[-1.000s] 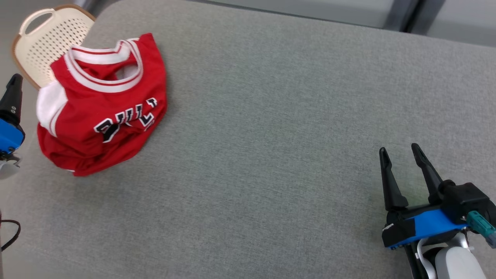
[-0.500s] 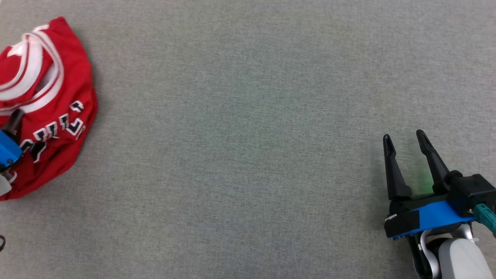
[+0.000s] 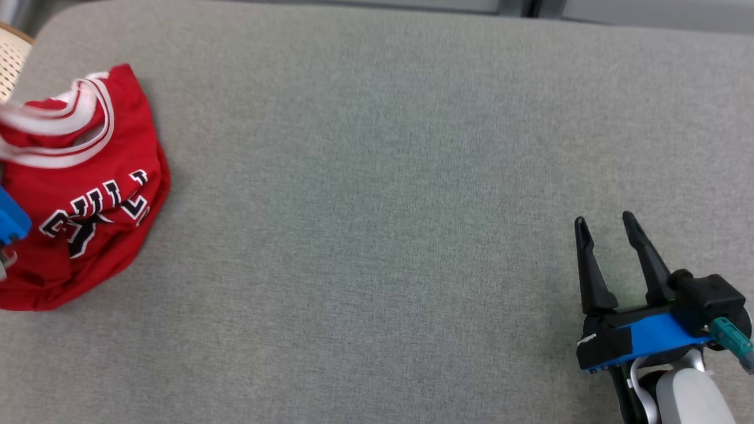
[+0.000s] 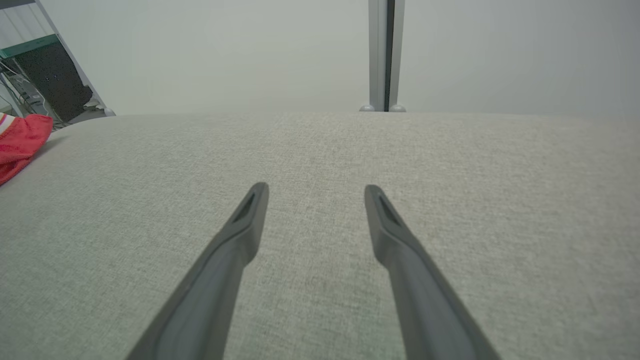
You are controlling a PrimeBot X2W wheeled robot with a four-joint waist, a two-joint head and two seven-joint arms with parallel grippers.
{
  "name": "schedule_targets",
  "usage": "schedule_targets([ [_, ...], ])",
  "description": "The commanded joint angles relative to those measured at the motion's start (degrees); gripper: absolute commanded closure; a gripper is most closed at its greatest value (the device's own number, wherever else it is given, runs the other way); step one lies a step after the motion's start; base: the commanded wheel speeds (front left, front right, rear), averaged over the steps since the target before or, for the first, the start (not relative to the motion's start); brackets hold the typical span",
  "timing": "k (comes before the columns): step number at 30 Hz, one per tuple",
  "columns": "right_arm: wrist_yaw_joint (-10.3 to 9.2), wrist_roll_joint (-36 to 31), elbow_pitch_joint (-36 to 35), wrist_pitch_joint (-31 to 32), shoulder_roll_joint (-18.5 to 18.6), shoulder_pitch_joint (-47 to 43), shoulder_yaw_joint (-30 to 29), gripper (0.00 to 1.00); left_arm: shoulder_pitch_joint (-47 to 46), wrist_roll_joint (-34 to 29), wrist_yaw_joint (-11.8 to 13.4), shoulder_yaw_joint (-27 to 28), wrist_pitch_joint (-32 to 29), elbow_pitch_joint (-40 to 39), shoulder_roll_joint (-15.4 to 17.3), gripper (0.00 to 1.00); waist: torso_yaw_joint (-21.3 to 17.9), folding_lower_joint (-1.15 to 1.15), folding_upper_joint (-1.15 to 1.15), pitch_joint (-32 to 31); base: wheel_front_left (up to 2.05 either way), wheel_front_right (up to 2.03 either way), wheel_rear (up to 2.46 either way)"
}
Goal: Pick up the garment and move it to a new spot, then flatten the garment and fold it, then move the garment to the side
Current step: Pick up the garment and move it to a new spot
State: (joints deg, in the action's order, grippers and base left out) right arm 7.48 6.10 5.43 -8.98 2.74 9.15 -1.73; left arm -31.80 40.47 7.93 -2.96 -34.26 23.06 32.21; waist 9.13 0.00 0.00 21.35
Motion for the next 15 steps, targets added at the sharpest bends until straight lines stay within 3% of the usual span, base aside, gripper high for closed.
schedule_targets([
  [1,0.03,0.81,0.92,-0.71,0.25,-0.48,0.24,0.0,-2.05,-0.76,-0.41,-0.35,0.37,-1.34,0.87,1.0,0.57,0.0,0.0,-2.77,0.0,0.0,0.0],
  [8,0.03,4.17,4.99,-3.03,0.26,-1.24,0.98,0.0,-8.18,-3.21,-2.05,-2.91,-0.65,-8.17,2.84,1.0,-0.02,0.0,0.0,-9.08,0.0,0.0,0.0],
  [15,0.03,5.8,8.1,-4.44,0.26,-2.58,1.52,0.0,-15.46,-3.71,-4.02,-6.46,-1.81,-15.45,0.45,1.0,-2.67,0.0,0.0,-14.03,0.0,0.0,0.0],
])
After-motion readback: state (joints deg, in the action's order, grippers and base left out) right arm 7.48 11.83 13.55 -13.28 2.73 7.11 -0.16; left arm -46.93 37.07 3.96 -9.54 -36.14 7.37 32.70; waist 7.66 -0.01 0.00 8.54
